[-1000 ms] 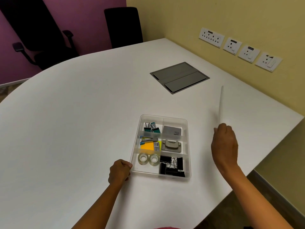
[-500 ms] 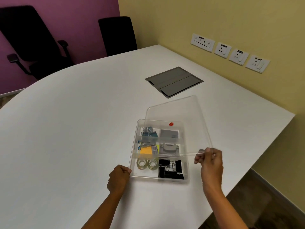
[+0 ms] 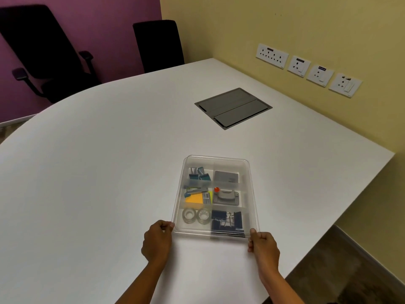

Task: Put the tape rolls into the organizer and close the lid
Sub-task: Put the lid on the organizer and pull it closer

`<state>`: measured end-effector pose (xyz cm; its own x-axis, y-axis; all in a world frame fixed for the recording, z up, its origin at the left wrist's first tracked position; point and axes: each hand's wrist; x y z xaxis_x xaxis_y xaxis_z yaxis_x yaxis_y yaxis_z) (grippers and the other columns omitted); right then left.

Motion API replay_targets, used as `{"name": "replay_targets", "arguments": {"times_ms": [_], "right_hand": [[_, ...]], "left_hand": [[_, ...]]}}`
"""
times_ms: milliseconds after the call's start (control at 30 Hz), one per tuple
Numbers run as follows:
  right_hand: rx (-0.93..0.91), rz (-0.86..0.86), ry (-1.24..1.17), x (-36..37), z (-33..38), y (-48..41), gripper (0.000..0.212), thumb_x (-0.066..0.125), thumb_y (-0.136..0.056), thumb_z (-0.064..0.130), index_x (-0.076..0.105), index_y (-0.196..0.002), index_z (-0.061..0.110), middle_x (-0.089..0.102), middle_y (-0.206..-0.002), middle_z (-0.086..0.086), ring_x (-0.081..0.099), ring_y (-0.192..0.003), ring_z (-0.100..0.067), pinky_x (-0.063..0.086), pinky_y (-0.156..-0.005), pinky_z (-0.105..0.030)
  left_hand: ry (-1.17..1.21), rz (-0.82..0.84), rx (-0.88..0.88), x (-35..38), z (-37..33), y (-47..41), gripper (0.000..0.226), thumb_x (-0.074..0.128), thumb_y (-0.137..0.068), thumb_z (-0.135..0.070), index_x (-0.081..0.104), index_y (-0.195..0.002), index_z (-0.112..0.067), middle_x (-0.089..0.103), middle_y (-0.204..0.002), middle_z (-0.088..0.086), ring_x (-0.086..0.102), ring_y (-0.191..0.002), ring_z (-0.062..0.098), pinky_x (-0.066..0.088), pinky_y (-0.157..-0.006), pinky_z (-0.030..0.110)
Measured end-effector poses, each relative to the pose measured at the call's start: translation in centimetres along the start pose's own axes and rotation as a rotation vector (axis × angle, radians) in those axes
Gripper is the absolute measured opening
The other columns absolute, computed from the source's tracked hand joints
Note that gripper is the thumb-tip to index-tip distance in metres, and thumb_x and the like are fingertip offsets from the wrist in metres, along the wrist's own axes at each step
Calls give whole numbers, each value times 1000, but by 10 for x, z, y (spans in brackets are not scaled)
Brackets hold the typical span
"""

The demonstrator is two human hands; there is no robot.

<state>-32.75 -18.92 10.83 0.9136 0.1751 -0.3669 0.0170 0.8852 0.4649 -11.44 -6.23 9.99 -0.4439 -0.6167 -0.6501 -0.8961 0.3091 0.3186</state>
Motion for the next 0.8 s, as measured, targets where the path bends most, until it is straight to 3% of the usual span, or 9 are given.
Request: {"name": "replay_targets", "arguments": {"times_ms": [133,267,367,533,700,800], "right_hand": [[5,28,212,-3,-3,-6,36,57,-92,36,59,-86,0,66,-73,-12,56,-55,-15,35,-49,-22],[-16,91,314,-8,-5,-9,39,65,-86,40,60,-73,4,70,-72,-14,60,-53,-15,40,-52,-20],[-15,106,277,-11,-2,-10,36,71,-81,38,65,-74,3,71,-67,-11,64,-55,-17,43,-53,-19],[3,32,63,-10,4,-13,14,68,-87,21,67,-89,7,72,-74,-13,70,-64,-25,48,-58,-20],[-49,27,113,-5,5,-11,12,71,-84,15,68,-85,4,71,-69,-12,69,-56,-18,43,-50,-11],[-12,44,80,-4,6,-15,11,72,-82,13,67,-83,3,71,-69,-13,69,-58,-21,45,-52,-15]], "left_hand": [[45,-16,-36,4,2,9,18,52,-95,-33,66,-100,-24,69,-104,3,62,-92,29,42,-76,33],[75,12,-54,3,-2,12,23,57,-92,-39,65,-104,-21,62,-96,-3,54,-86,22,39,-77,32],[95,65,-81,3,-2,7,23,62,-87,-43,63,-99,-23,68,-97,-2,63,-88,25,48,-79,36],[152,149,-134,2,1,2,26,68,-79,-49,63,-94,-28,71,-93,-3,68,-89,28,55,-87,46],[212,149,-158,-1,0,4,18,66,-81,-47,62,-88,-31,70,-90,-2,68,-87,28,56,-85,48],[246,132,-180,-3,-1,2,6,64,-84,-38,64,-83,-32,70,-84,-2,69,-82,26,56,-85,47]]}}
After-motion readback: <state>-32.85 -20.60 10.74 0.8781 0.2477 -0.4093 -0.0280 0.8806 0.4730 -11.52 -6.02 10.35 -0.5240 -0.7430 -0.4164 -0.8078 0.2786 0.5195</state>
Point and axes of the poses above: each hand's wrist, its own y-axis away from the middle knuckle, its own x-axis out of the palm, z = x × y
